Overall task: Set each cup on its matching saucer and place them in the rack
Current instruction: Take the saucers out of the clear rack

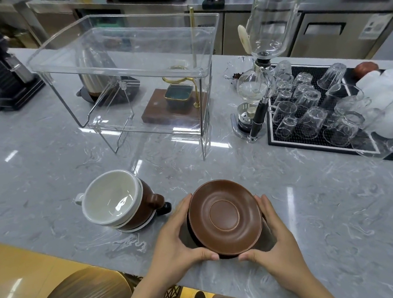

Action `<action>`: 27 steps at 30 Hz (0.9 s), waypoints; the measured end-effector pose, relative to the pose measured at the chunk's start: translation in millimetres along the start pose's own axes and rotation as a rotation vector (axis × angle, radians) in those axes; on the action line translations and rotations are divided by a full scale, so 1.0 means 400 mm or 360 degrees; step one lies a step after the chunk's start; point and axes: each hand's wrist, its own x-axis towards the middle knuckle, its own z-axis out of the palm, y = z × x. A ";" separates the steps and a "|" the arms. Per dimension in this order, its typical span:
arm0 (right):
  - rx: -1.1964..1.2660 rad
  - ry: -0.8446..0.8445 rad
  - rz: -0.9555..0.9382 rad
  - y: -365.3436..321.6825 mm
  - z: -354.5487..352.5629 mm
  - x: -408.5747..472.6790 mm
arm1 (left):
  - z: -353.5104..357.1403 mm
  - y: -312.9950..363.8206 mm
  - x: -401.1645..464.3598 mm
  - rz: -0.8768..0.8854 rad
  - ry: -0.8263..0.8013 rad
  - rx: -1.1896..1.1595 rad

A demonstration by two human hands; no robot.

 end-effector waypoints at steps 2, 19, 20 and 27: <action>0.0002 0.0050 -0.0037 -0.006 -0.011 0.002 | -0.003 0.023 0.014 0.0065 -0.0012 0.0019; -0.0048 0.0586 -0.0224 -0.012 -0.216 -0.033 | 0.169 0.178 0.219 0.0432 -0.0467 0.0251; -0.0034 0.0603 -0.0213 -0.005 -0.226 -0.038 | 0.184 0.181 0.226 0.0431 -0.0495 0.0261; -0.0065 0.0672 -0.0094 0.055 -0.285 -0.055 | 0.272 0.204 0.281 0.0468 -0.0674 0.0428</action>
